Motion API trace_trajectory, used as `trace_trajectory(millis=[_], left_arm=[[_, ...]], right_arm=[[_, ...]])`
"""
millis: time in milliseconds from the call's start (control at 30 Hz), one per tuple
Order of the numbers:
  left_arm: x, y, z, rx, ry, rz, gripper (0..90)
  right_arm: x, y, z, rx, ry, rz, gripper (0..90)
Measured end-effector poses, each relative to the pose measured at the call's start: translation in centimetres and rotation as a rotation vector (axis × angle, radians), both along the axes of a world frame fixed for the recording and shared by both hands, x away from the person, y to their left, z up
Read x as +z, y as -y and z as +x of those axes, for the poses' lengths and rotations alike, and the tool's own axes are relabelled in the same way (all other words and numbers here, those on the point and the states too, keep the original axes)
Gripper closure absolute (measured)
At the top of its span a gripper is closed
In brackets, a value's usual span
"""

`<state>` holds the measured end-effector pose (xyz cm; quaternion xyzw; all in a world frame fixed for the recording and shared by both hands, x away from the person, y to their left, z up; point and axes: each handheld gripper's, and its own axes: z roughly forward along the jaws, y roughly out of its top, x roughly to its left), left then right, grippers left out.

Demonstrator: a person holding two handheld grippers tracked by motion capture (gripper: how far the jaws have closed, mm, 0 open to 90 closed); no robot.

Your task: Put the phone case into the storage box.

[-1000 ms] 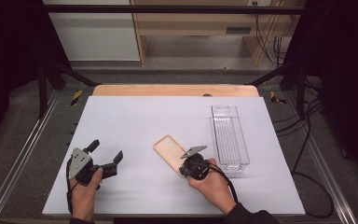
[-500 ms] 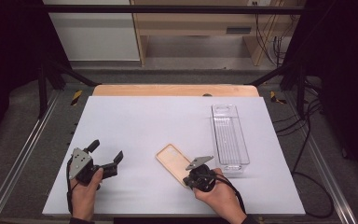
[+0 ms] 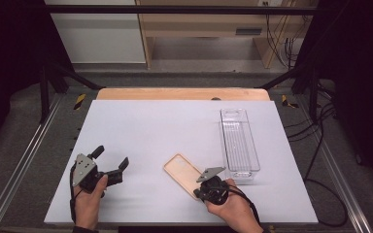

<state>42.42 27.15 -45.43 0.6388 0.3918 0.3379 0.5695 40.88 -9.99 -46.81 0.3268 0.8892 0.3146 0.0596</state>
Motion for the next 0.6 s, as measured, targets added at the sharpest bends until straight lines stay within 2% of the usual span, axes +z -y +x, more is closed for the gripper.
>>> trace_trajectory(millis=[600], left_arm=[[0.05,0.0,-0.03,-0.001,-0.013,0.007,0.9]], right_arm=[[0.08,1.09,-0.69,0.039,-0.01,-0.008,90.0]])
